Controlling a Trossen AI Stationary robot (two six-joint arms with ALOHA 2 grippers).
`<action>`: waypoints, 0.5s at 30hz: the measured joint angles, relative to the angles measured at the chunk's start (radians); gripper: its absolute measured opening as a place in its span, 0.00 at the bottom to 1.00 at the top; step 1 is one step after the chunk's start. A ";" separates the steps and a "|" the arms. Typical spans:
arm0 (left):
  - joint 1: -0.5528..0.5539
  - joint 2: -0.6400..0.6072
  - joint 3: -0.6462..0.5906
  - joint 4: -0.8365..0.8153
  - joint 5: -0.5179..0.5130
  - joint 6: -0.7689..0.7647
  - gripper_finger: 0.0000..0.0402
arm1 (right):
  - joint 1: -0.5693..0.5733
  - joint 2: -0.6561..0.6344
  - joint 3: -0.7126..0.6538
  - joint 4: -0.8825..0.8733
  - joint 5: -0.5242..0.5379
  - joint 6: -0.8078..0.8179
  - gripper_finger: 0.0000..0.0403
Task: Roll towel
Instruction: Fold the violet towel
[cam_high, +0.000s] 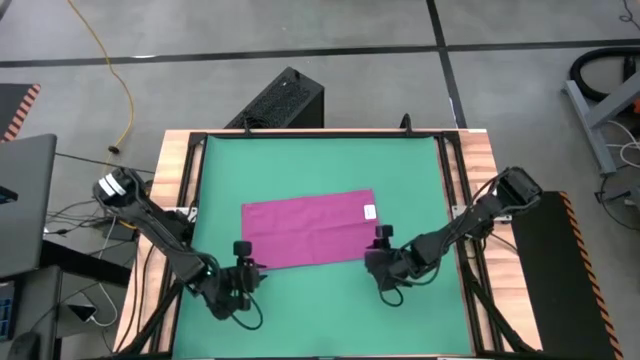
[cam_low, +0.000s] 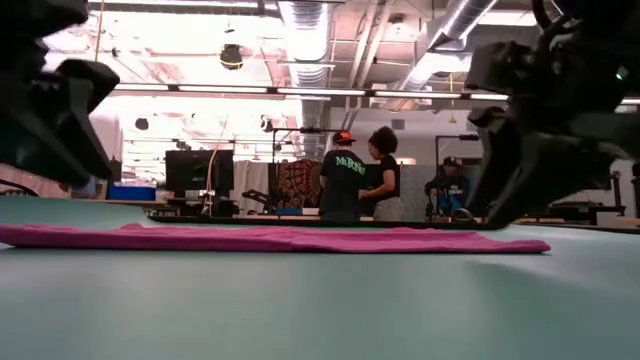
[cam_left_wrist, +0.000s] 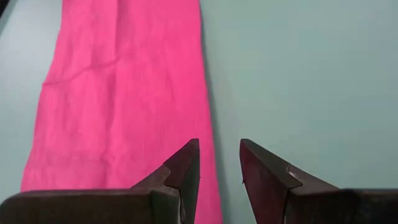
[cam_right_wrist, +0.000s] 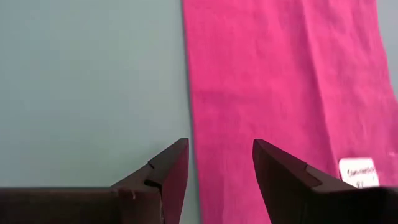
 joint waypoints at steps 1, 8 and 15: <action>0.004 0.010 0.000 -0.002 -0.003 -0.018 0.26 | 0.003 0.000 -0.008 -0.001 0.000 0.017 0.49; 0.015 0.018 0.000 -0.186 0.015 -0.216 0.26 | 0.028 0.000 -0.026 0.001 0.020 0.089 0.49; 0.017 0.042 0.000 -0.249 0.181 -0.302 0.26 | 0.040 0.000 -0.026 0.005 0.062 0.111 0.49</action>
